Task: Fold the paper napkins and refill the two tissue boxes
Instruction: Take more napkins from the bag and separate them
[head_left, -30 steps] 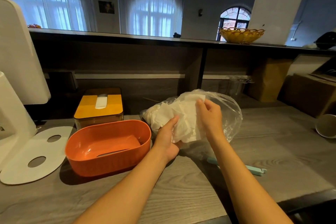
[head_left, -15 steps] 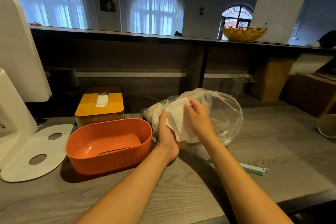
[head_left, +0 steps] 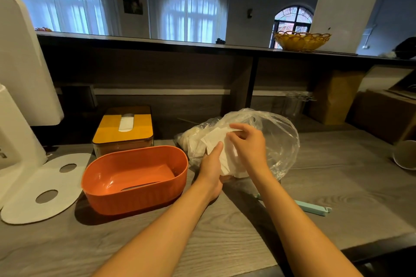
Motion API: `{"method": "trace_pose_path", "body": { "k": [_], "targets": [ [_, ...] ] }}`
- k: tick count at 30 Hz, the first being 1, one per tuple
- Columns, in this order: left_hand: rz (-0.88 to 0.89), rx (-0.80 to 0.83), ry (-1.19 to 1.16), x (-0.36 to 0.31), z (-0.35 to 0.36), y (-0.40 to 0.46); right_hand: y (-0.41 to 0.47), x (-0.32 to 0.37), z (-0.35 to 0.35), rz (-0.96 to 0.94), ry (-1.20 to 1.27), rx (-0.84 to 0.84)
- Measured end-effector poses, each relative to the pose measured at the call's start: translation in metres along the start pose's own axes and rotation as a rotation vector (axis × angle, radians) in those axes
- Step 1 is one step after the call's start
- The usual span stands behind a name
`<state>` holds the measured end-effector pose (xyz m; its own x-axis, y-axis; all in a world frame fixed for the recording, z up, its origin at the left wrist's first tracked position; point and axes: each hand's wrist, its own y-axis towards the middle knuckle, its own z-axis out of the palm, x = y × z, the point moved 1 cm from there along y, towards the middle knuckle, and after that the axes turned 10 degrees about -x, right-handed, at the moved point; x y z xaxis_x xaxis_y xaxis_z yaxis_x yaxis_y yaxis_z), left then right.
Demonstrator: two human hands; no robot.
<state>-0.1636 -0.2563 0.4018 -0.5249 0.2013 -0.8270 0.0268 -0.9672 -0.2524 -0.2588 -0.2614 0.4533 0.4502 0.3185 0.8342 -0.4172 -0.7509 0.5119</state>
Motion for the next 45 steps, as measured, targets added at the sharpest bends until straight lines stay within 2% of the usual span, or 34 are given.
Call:
{"method": "trace_pose_path", "body": {
  "k": [2,8,11,19,22,25,27,29,33,37,40,45],
  "targets": [
    [0.001,-0.022,-0.012,-0.002,0.000,-0.001,0.002,0.003,-0.004,-0.031,-0.028,-0.003],
    [-0.011,0.076,-0.130,-0.009,-0.002,-0.006,0.002,0.002,0.001,-0.130,-0.296,0.300],
    [-0.006,0.089,-0.149,-0.008,-0.003,-0.006,0.000,0.002,0.003,-0.172,-0.340,0.311],
    [-0.020,0.041,-0.204,-0.007,-0.003,-0.004,0.004,0.004,-0.010,-0.015,0.058,0.024],
    [-0.025,0.029,-0.253,-0.008,-0.002,-0.004,0.007,0.011,-0.022,0.172,0.339,-0.100],
    [-0.034,0.007,-0.251,-0.007,-0.005,-0.001,0.009,0.015,-0.029,0.371,0.466,-0.021],
    [-0.038,0.015,-0.258,-0.005,-0.006,0.001,0.004,0.013,-0.020,0.396,0.324,0.059],
    [-0.030,0.005,-0.273,-0.007,-0.004,-0.002,-0.003,0.007,-0.010,0.298,0.142,0.060],
    [0.003,0.032,-0.254,-0.011,0.000,-0.009,-0.005,-0.003,0.001,0.129,-0.056,0.087],
    [0.029,0.034,-0.214,-0.012,0.000,-0.011,-0.006,-0.005,0.005,0.183,-0.207,0.164],
    [0.023,0.051,-0.199,-0.011,0.001,-0.011,-0.006,-0.005,0.006,0.187,-0.184,0.174],
    [-0.010,0.050,-0.233,-0.013,0.000,-0.013,-0.002,0.006,-0.008,0.205,0.005,0.112]
  ]
}}
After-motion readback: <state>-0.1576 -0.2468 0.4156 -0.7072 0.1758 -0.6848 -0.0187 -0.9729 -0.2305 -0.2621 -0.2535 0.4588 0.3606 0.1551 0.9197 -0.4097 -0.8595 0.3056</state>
